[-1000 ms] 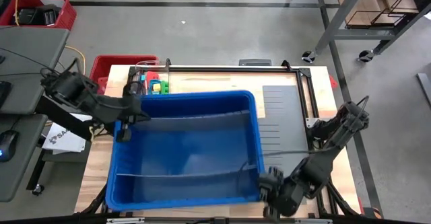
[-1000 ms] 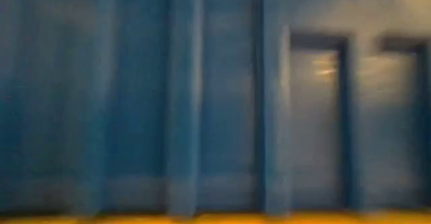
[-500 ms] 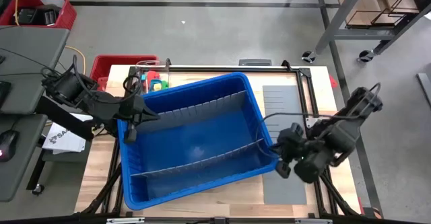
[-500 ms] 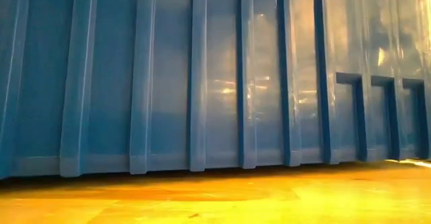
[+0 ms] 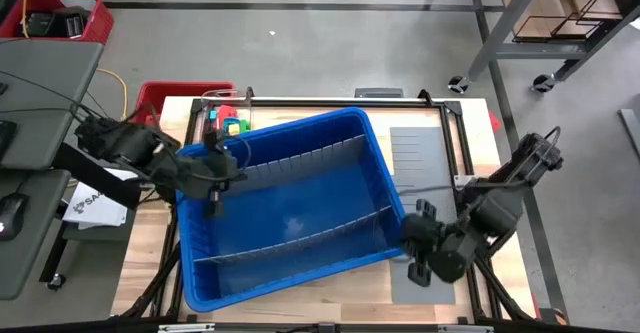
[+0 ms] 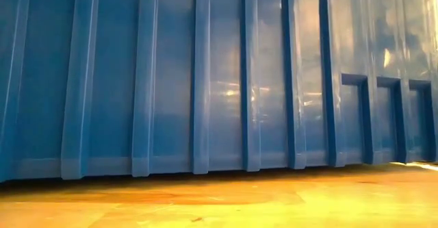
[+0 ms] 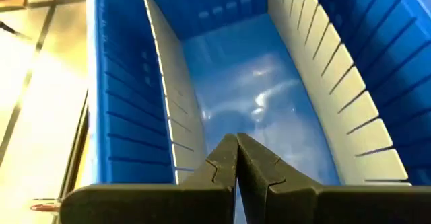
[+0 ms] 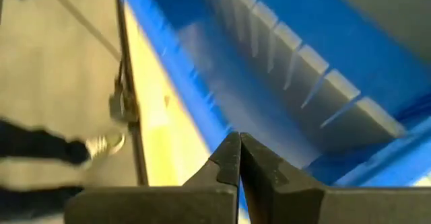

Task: Sort blocks

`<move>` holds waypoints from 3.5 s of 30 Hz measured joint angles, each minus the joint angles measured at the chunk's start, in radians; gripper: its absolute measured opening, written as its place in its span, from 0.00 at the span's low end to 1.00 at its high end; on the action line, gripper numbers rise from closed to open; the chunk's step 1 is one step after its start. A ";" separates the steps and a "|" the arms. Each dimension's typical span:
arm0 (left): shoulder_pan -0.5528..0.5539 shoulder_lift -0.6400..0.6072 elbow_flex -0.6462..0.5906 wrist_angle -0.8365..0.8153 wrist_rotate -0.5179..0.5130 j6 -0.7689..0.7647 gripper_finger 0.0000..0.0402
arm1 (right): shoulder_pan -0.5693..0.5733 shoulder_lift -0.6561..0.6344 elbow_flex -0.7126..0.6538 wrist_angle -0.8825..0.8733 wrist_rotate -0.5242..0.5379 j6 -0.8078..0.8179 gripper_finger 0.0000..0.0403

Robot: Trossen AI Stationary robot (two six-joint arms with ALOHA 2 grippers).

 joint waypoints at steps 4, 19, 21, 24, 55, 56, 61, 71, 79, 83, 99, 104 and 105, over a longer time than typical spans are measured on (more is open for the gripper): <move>0.006 0.045 0.000 0.000 0.042 0.014 0.00 | 0.023 0.059 0.001 0.000 -0.082 0.043 0.00; 0.008 0.215 0.000 0.055 0.117 0.015 0.00 | 0.115 0.162 0.002 0.057 -0.041 0.258 0.00; 0.008 0.233 0.000 0.058 0.127 0.014 0.00 | 0.116 0.161 0.002 0.056 -0.036 0.259 0.00; 0.008 0.251 0.000 0.059 0.148 0.008 0.00 | 0.115 0.161 0.002 0.051 -0.004 0.264 0.00; 0.064 0.182 0.000 0.171 0.078 -0.006 0.00 | 0.013 0.049 0.003 -0.300 -0.143 0.413 0.00; 0.068 0.182 0.000 0.171 0.079 -0.001 0.00 | 0.036 0.040 0.004 -0.321 -0.198 0.429 0.00; 0.091 0.182 0.000 0.171 0.079 0.024 0.00 | 0.189 0.041 0.003 -0.390 -0.341 0.514 0.00; 0.137 0.182 0.000 0.202 0.098 0.069 0.00 | 0.350 0.062 -0.299 -0.084 -0.440 0.861 0.00; 0.153 0.182 0.000 0.264 0.123 0.077 0.00 | 0.267 0.025 -0.585 0.111 -0.423 0.951 0.00; 0.151 0.182 0.000 0.275 0.140 0.068 0.00 | 0.228 -0.013 -0.713 0.186 -0.469 0.946 0.00; 0.138 0.182 0.000 0.284 0.142 0.022 0.00 | 0.276 0.139 -0.877 1.041 -0.447 1.076 0.00; 0.140 0.182 0.000 0.284 0.139 0.024 0.00 | 0.258 0.254 -0.792 1.144 -0.355 1.060 0.00; 0.140 0.182 0.000 0.284 0.138 0.026 0.00 | 0.247 0.274 -0.772 1.156 -0.351 1.050 0.00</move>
